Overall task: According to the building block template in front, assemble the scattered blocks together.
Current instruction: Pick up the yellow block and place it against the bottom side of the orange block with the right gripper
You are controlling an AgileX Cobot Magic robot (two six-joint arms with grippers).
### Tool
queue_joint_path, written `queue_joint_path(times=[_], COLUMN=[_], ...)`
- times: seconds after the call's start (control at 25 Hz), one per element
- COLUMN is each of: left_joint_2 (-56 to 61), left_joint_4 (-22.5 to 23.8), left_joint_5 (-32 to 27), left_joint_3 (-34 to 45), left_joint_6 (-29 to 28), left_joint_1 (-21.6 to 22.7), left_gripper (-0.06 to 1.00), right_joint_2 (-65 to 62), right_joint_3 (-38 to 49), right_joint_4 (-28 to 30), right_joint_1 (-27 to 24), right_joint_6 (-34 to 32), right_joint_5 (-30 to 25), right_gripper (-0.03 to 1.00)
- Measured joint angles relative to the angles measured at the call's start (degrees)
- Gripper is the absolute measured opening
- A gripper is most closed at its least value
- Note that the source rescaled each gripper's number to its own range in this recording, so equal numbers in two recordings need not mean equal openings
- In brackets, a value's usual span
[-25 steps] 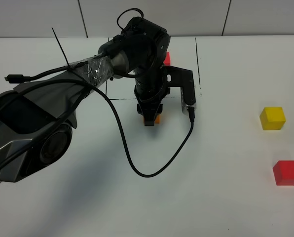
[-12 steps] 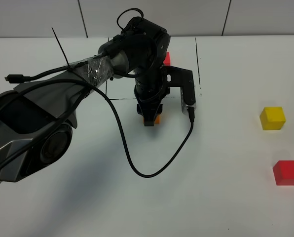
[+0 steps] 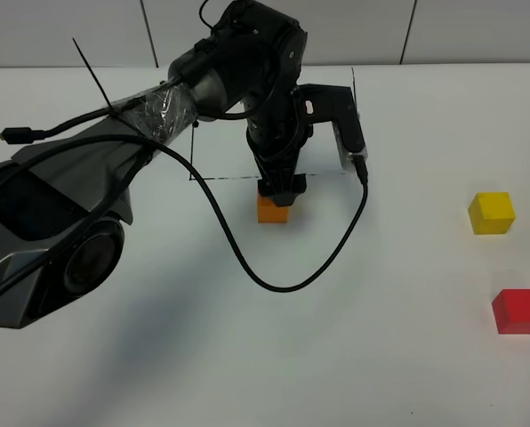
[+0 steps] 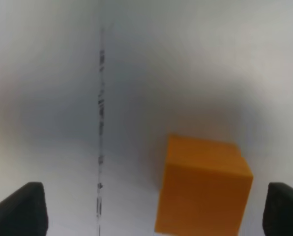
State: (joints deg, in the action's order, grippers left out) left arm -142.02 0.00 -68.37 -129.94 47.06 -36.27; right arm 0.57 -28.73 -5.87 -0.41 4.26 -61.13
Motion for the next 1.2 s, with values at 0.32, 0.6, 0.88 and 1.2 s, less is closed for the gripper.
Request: queue_joint_path(times=[0.32, 0.6, 0.88, 1.2], left_joint_2=[4.74, 14.0, 29.98, 56.41], left_joint_4=[2.22, 4.01, -0.39, -3.03], left_joint_5=[-0.06, -0.06, 4.67, 11.0], left_joint_3=[0.12, 11.65, 34.49, 57.43], left_joint_6=[-19.48, -27.75, -29.2, -32.88], left_joint_1=[6.08, 20.51, 36.46, 40.9], left_gripper=[1.0, 1.0, 1.0, 0.98], right_joint_2=[0.0, 0.0, 0.0, 0.0], right_joint_3=[0.0, 0.0, 0.0, 0.0], right_joint_4=[0.0, 0.0, 0.0, 0.0], right_joint_1=[0.0, 0.0, 0.0, 0.0], right_joint_6=[0.0, 0.0, 0.0, 0.0], right_joint_5=[0.0, 0.0, 0.0, 0.0], right_gripper=[0.7, 0.7, 0.7, 0.7])
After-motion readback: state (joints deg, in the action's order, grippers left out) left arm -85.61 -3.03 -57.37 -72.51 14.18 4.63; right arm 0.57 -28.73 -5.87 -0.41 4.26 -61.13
